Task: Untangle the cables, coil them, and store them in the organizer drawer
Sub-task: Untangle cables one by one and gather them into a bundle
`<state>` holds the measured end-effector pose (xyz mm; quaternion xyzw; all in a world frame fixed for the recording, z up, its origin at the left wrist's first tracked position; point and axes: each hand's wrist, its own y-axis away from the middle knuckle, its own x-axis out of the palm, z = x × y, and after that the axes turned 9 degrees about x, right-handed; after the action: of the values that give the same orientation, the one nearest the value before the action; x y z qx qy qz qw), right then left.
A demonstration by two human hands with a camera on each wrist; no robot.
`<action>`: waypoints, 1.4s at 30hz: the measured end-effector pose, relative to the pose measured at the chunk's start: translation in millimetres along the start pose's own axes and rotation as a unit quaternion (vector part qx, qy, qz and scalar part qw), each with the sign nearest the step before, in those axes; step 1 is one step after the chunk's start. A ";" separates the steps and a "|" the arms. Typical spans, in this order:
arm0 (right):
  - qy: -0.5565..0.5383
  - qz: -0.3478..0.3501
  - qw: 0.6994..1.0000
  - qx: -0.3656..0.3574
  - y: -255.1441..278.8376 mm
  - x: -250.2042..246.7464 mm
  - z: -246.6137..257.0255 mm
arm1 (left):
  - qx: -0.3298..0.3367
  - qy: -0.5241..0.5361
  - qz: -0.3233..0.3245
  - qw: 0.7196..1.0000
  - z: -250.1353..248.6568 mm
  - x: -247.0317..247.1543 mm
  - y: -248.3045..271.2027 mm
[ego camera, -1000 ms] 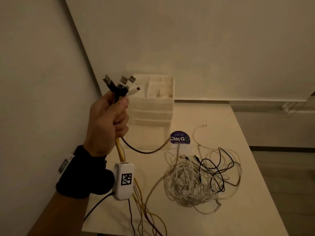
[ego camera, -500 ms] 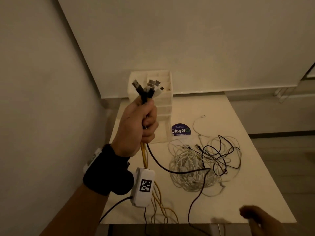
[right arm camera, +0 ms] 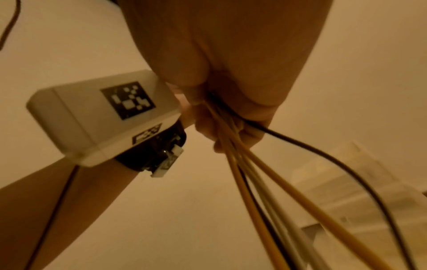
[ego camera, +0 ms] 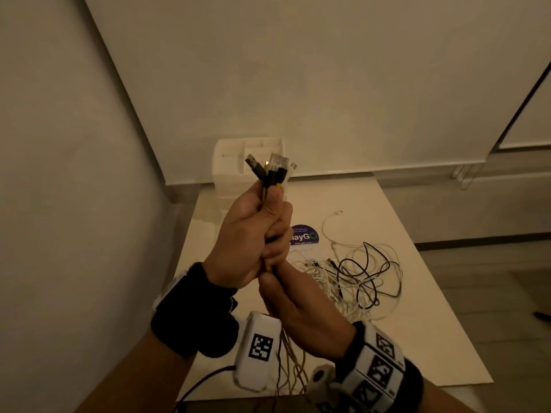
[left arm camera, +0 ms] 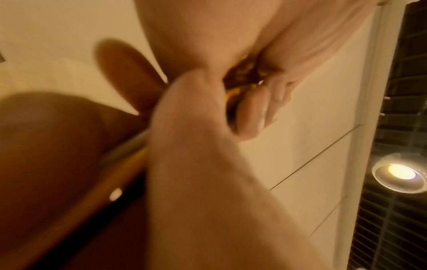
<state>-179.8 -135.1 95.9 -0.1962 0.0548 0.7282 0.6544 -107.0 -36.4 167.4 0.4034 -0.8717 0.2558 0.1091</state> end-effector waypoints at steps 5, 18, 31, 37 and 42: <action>0.035 0.038 0.998 0.025 16.2 7.3 -42.4 | 0.024 0.039 -0.017 0.999 -17.5 -0.1 -12.8; 0.046 0.149 0.968 0.196 79.7 30.0 -147.6 | 0.043 0.041 -0.041 0.997 -8.9 -4.1 -25.3; 0.200 0.148 0.905 0.345 97.7 -86.4 -223.9 | -0.001 0.065 -0.024 0.998 29.3 -13.8 -27.3; 0.282 -0.025 0.754 0.593 96.5 -109.7 -301.0 | -0.014 0.052 -0.038 0.998 39.2 -14.2 -34.3; 0.235 -0.049 0.746 0.621 82.3 -84.7 -309.9 | -0.014 0.043 -0.045 0.998 44.0 -12.1 -42.3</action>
<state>-188.1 -329.6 -172.6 0.0859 0.6372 0.4312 0.6330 -66.3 -75.1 140.5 0.4293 -0.8509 0.2552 0.1632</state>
